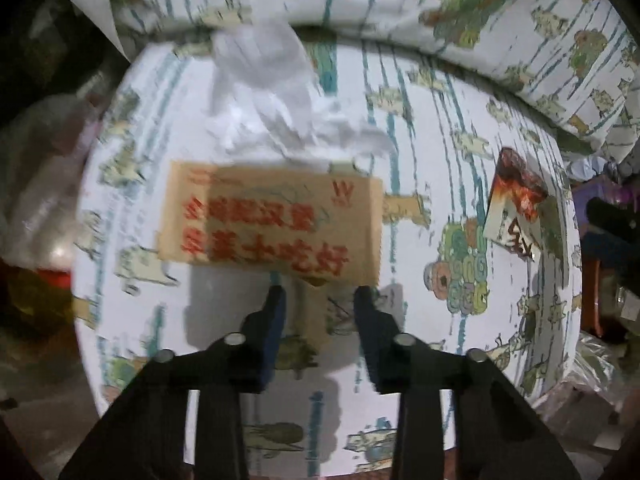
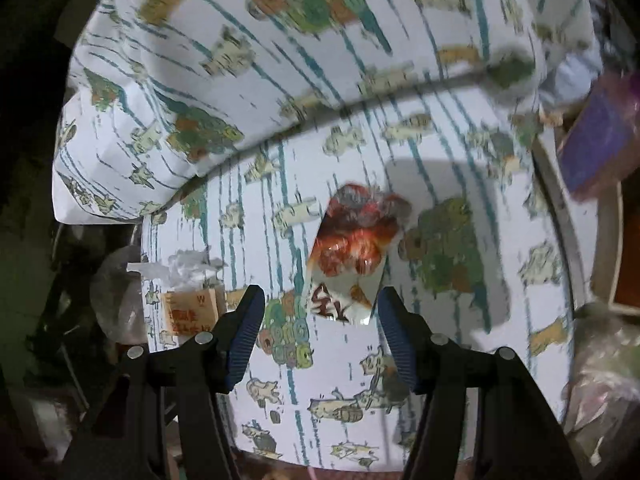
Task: Collect trash
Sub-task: 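Close the left tool on a small brown scrap while the right tool grasps the red printed wrapper, then lift the scrap and red wrapper and carry both tools over the pink basket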
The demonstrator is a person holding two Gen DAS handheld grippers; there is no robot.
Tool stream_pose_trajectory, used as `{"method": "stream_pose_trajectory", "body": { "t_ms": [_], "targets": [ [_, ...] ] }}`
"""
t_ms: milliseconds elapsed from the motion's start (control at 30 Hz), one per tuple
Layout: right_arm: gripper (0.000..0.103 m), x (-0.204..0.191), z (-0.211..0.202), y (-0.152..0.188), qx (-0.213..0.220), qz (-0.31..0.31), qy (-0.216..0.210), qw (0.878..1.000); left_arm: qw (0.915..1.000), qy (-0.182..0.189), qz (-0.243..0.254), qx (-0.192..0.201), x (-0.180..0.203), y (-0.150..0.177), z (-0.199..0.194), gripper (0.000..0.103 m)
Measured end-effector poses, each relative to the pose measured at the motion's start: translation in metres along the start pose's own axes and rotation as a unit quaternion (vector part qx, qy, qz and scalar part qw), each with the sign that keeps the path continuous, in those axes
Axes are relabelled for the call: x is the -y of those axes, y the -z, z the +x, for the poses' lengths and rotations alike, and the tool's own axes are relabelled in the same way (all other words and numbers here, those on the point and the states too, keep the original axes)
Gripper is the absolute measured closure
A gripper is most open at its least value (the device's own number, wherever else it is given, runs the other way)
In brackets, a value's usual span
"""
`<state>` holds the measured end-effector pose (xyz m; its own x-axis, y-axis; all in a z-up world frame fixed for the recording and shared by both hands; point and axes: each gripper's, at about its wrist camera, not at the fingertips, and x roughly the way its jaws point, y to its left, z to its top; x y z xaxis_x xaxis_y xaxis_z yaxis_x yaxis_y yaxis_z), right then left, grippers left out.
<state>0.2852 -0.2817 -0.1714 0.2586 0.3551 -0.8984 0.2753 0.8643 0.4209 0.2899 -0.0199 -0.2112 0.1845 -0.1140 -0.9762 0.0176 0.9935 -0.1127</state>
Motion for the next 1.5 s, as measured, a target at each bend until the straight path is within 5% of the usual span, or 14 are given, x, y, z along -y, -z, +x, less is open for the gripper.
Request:
{"method": "stream_pose_trajectory", "body": {
  "t_ms": [67, 133, 200, 433, 733, 833, 867, 967, 1200, 1500],
  "targets": [
    [0.045, 0.007, 0.009, 0.001, -0.009, 0.019, -0.005, 1.0, 0.9998, -0.014, 0.013, 0.003, 0.007, 0.002, 0.002, 0.076],
    [0.045, 0.01, 0.015, 0.0, -0.004, 0.013, 0.015, 1.0, 0.9979, -0.048, 0.042, 0.013, 0.016, 0.005, 0.003, 0.09],
    [0.045, 0.011, 0.015, -0.001, 0.011, 0.005, 0.026, 1.0, 0.9951, -0.076, 0.059, 0.026, 0.021, 0.009, 0.004, 0.09],
    [0.048, 0.014, 0.036, -0.002, -0.002, 0.017, 0.0, 1.0, 0.9991, -0.024, 0.009, 0.033, 0.01, 0.005, -0.015, 0.091],
    [0.087, 0.019, 0.06, -0.001, -0.012, 0.042, -0.035, 0.998, 0.9975, 0.016, -0.02, 0.066, 0.007, 0.004, -0.058, 0.091],
    [0.091, 0.021, 0.056, 0.003, 0.008, 0.064, -0.037, 0.997, 0.9963, -0.013, 0.007, 0.085, 0.013, 0.012, -0.066, 0.091],
    [0.102, 0.019, 0.053, 0.004, 0.013, 0.062, -0.041, 0.997, 0.9954, -0.024, 0.013, 0.092, 0.012, 0.013, -0.069, 0.091],
    [0.102, 0.01, 0.035, 0.004, 0.027, 0.048, -0.058, 0.997, 0.9921, -0.058, 0.023, 0.109, 0.01, 0.016, -0.081, 0.091],
    [0.102, -0.032, -0.01, 0.02, 0.074, -0.037, -0.049, 0.995, 0.9847, -0.032, 0.025, 0.169, 0.014, 0.025, -0.131, 0.091],
    [0.102, -0.054, -0.037, 0.046, 0.094, -0.104, -0.038, 0.989, 0.983, -0.026, 0.014, 0.181, 0.007, 0.032, -0.143, 0.091]
  ]
}}
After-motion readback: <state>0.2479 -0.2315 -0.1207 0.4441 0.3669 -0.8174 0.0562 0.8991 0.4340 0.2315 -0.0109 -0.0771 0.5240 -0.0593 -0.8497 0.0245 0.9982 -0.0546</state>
